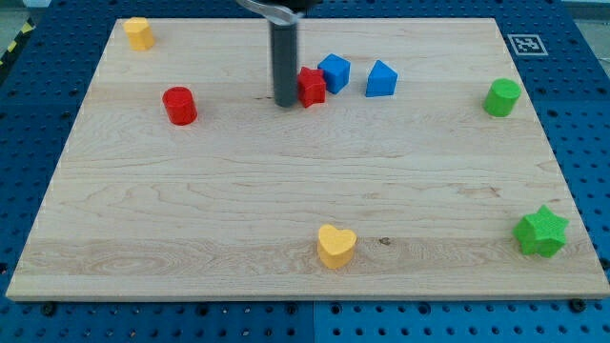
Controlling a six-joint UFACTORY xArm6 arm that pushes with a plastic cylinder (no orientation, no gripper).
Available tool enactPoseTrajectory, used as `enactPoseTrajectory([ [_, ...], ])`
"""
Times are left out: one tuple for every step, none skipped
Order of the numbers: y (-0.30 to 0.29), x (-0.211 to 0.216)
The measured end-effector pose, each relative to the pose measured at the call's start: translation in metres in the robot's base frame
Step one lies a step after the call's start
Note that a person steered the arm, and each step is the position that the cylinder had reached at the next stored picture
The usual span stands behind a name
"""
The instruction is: Push the red circle to the bottom left
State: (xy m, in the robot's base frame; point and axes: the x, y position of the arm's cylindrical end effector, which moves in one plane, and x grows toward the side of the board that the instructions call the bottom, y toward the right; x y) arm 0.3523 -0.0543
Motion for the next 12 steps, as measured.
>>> enactPoseTrajectory([
  [-0.07, -0.005],
  [-0.126, -0.002],
  [-0.139, 0.006],
  [-0.139, 0.003],
  [-0.136, -0.012],
  [-0.131, -0.011],
  [-0.124, 0.002],
  [-0.103, 0.019],
  [-0.091, 0.03],
  [-0.091, 0.045],
  [-0.095, 0.061],
  [-0.096, 0.085],
])
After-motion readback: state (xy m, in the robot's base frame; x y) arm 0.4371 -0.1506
